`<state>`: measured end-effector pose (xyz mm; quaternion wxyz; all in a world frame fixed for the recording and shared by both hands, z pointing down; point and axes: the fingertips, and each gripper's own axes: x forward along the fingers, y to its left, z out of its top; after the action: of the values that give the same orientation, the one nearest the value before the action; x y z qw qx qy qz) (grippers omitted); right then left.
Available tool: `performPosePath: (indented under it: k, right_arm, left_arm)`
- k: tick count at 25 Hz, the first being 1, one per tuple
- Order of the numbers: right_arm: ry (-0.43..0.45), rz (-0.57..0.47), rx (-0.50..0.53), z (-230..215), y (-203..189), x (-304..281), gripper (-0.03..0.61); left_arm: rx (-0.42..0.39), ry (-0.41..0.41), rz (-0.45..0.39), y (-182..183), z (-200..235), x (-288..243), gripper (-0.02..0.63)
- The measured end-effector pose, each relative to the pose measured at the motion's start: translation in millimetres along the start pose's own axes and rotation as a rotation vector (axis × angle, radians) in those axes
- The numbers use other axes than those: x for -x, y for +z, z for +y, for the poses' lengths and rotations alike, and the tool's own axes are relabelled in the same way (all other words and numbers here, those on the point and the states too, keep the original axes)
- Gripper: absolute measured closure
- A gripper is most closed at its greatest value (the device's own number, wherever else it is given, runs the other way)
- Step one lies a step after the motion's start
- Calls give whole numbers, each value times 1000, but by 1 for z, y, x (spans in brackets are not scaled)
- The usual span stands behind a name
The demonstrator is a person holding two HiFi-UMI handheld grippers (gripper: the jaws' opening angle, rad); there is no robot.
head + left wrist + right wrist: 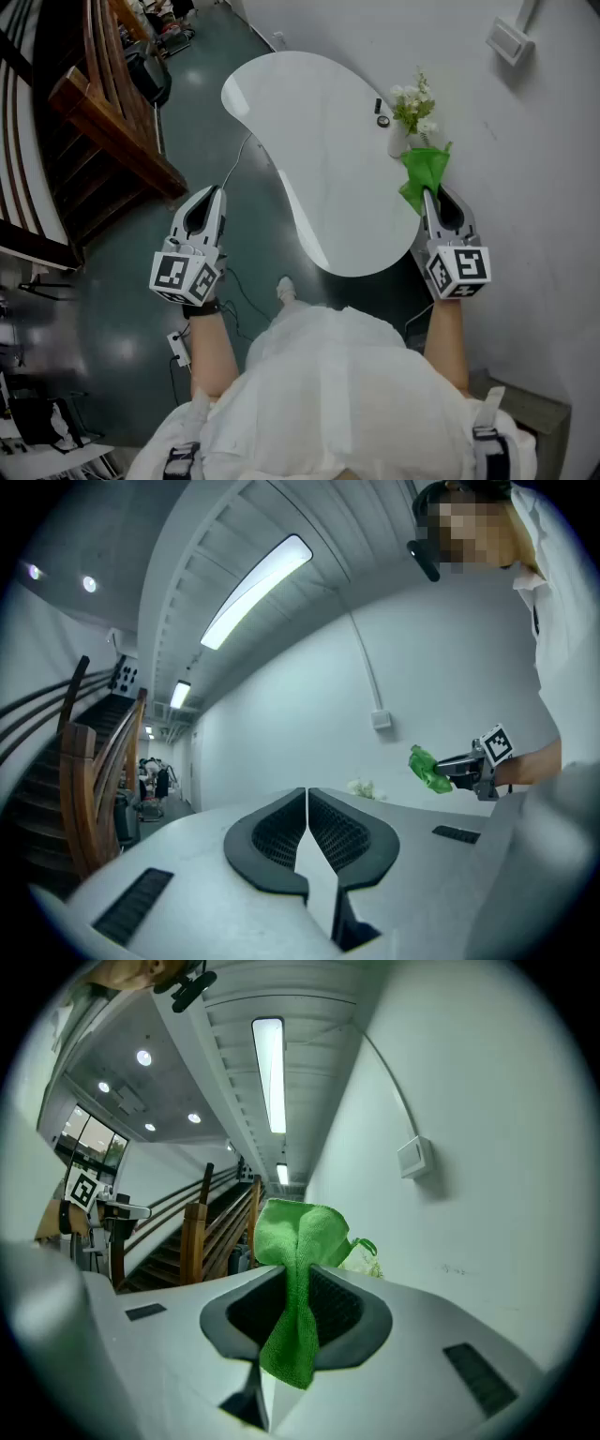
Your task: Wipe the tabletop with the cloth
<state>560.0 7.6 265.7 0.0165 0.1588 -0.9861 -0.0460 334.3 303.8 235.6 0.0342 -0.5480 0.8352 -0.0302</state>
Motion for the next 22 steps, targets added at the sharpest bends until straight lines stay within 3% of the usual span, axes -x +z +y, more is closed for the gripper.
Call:
performPosePath:
  k: [14, 22]
  right_arm:
    - [73, -15, -26, 3, -4, -2, 509]
    - [158, 19, -42, 47, -14, -45, 508]
  left_arm:
    - [9, 15, 10, -8, -13, 2, 595]
    - [18, 28, 31, -22, 16, 5, 595]
